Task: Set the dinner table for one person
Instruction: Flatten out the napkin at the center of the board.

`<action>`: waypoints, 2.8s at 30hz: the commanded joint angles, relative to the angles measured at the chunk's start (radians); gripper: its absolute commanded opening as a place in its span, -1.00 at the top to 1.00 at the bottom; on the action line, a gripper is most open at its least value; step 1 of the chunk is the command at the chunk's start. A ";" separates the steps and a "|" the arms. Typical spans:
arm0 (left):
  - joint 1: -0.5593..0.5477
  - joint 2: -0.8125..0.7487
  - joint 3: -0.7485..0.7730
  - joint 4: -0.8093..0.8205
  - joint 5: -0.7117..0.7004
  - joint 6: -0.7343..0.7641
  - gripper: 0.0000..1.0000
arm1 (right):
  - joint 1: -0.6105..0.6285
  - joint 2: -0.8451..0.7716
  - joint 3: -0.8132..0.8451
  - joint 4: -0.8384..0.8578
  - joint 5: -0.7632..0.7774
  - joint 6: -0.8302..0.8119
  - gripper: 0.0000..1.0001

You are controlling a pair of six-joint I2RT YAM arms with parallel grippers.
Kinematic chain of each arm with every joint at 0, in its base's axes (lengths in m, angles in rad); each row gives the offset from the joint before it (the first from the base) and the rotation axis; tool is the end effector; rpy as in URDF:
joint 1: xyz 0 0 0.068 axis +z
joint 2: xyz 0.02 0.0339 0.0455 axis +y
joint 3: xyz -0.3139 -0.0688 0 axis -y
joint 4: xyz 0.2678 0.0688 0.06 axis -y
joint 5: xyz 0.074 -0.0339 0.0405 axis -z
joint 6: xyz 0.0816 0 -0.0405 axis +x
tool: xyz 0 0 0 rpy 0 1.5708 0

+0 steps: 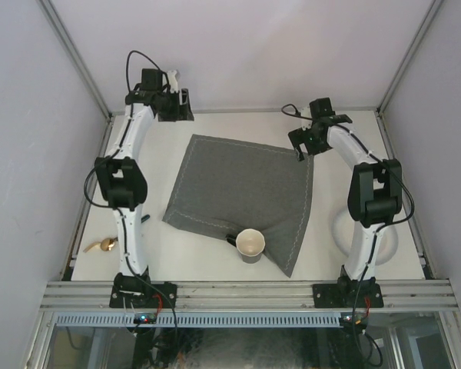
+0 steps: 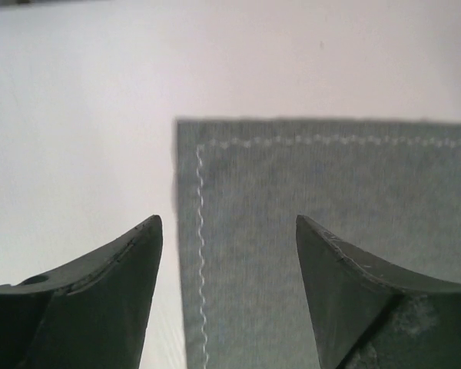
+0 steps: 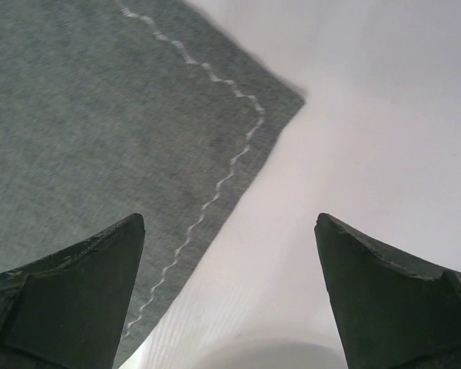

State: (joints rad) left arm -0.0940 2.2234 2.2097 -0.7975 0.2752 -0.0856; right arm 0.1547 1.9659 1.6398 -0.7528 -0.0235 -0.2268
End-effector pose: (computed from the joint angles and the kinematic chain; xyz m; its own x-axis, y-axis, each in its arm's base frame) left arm 0.5796 -0.0769 0.3086 -0.7429 -0.0126 -0.6693 0.2139 0.9429 -0.2552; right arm 0.4811 0.0770 0.2371 -0.8115 -0.3541 -0.4649 -0.3566 0.9303 -0.0860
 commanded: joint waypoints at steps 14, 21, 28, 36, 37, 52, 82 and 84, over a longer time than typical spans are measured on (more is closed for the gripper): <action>0.021 0.101 0.085 -0.030 0.053 -0.201 -0.40 | -0.064 0.167 0.173 -0.037 -0.020 0.121 -0.65; 0.051 -0.148 -0.208 0.062 0.087 -0.152 -0.34 | -0.085 0.257 0.281 -0.079 -0.067 0.190 -0.56; 0.113 -0.440 -0.400 0.155 0.045 -0.060 -0.34 | -0.096 0.320 0.367 -0.101 -0.083 0.213 -0.49; 0.215 -0.619 -0.478 0.116 0.033 -0.017 -0.35 | -0.105 0.347 0.395 -0.124 -0.110 0.227 -0.43; 0.224 -0.648 -0.490 0.118 0.031 -0.013 -0.35 | -0.109 0.346 0.392 -0.124 -0.113 0.229 -0.41; 0.291 -0.855 -0.595 0.106 0.018 0.030 -0.36 | -0.136 0.355 0.368 -0.136 -0.143 0.255 -0.20; 0.298 -0.904 -0.564 0.061 -0.007 0.046 -0.38 | -0.126 0.468 0.514 -0.188 -0.177 0.253 1.00; 0.298 -0.904 -0.564 0.061 -0.007 0.043 -0.38 | -0.123 0.489 0.575 -0.194 -0.153 0.241 1.00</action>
State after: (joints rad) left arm 0.1951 1.3586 1.6230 -0.7506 0.2722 -0.0578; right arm 0.0280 2.4268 2.1017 -0.9524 -0.2199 0.0360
